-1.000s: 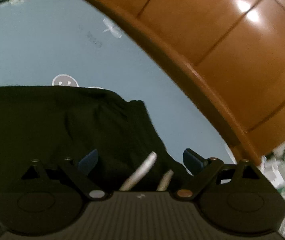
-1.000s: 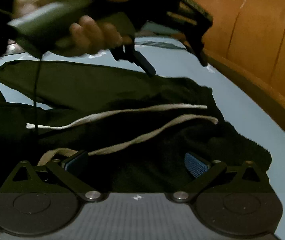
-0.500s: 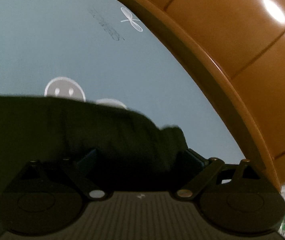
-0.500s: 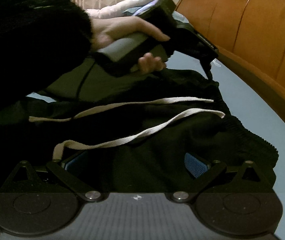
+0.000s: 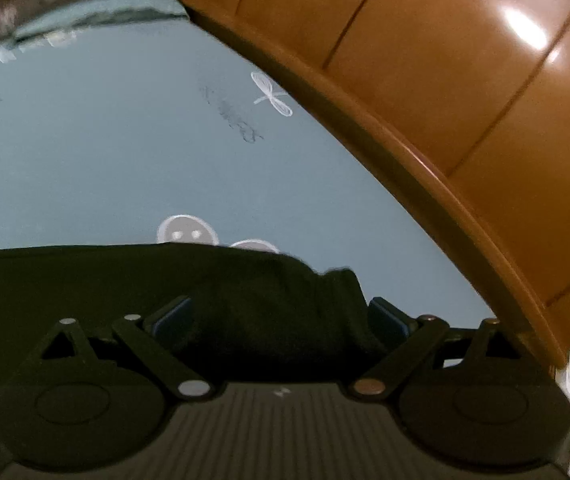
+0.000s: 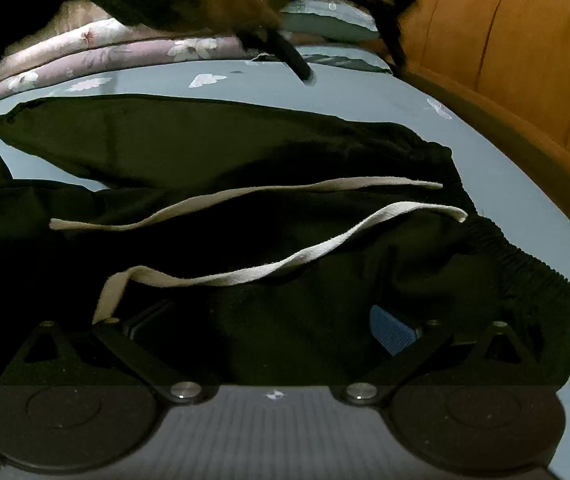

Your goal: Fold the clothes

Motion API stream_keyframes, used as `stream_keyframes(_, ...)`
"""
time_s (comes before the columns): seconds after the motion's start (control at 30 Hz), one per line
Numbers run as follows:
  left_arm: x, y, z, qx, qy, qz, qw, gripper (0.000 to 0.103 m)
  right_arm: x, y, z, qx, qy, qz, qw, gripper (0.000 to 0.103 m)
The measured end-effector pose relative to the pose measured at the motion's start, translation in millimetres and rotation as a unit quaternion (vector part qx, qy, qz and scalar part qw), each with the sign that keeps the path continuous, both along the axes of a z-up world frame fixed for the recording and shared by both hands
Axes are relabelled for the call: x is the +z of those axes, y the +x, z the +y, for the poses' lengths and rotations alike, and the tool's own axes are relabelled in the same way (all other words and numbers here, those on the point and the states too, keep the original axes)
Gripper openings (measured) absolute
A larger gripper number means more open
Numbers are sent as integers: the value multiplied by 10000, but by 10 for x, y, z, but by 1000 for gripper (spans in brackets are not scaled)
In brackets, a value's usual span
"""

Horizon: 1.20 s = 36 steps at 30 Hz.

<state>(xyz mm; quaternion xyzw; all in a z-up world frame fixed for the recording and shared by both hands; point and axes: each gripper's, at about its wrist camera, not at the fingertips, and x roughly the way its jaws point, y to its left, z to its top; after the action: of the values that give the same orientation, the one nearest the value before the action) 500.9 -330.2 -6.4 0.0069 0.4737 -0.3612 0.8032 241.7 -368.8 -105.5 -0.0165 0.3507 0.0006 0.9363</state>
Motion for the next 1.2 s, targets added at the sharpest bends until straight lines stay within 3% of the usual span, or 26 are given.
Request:
stream_keyframes(0.23, 739, -725, 807, 214, 391, -521, 9976, 94, 69, -36, -38, 47, 292, 43, 9996, 103)
stream_keyframes(0.4, 815, -1402, 1533, 506, 425, -685, 9955, 94, 177, -123, -81, 109, 665, -153, 9976, 103)
stream_keyframes(0.63, 349, -2165, 2199, 792, 371, -1041, 9907, 94, 235, -96, -168, -140, 1151, -455, 9922, 103)
stream_keyframes(0.77, 6, -2484, 2394, 1109, 480, -1361, 9833, 94, 237, -31, -149, -62, 1421, -510, 9885, 103)
stream_keyframes(0.97, -350, -2861, 2704, 1588, 432, -1460, 9755, 94, 234, 88, 67, 126, 1313, -497, 9900, 103)
stream_keyframes(1.1, -472, -3040, 2842, 1888, 592, -1693, 9655, 94, 255, 120, 272, 393, 1190, -528, 9907, 103)
stream_keyframes(1.2, -530, -3006, 2871, 1932, 319, -1530, 9686, 94, 295, 89, 504, 720, 922, -639, 9911, 103)
